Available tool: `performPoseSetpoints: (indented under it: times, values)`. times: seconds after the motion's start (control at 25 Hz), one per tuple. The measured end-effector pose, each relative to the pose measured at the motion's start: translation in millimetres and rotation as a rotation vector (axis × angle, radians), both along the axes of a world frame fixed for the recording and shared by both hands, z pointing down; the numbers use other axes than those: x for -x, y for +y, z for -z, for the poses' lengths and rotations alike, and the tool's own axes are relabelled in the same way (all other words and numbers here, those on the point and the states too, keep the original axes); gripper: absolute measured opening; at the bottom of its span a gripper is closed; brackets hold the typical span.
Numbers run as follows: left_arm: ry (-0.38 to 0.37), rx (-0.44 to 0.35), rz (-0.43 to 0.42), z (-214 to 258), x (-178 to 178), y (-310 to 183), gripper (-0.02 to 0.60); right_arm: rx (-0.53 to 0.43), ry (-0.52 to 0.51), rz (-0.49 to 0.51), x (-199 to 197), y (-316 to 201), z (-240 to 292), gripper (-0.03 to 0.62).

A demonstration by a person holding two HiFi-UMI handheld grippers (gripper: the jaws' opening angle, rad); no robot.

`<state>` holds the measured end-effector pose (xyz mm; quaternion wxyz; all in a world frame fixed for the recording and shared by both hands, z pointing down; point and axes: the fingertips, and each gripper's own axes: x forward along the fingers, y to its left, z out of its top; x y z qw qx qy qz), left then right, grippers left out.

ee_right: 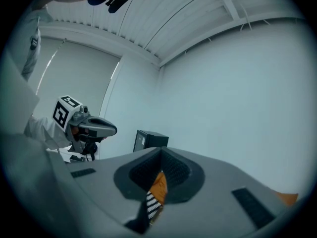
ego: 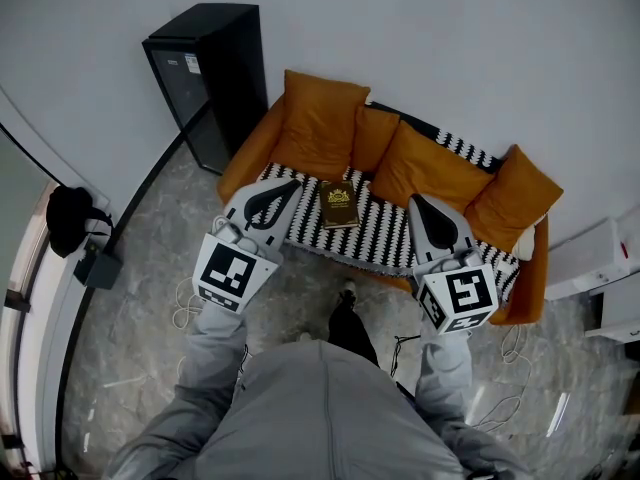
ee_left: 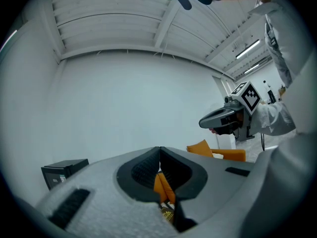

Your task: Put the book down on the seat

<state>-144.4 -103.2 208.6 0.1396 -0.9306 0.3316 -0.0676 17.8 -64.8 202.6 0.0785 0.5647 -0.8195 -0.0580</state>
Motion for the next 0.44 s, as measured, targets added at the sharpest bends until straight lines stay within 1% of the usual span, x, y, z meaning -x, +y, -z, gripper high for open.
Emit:
performPoseSetpoints:
  times: [0.44]
  values:
    - [0.013,0.018,0.003,-5.3,3.5,-1.5,0.026,0.006,0.007,-0.003,-1.0,-0.8,-5.6,0.028]
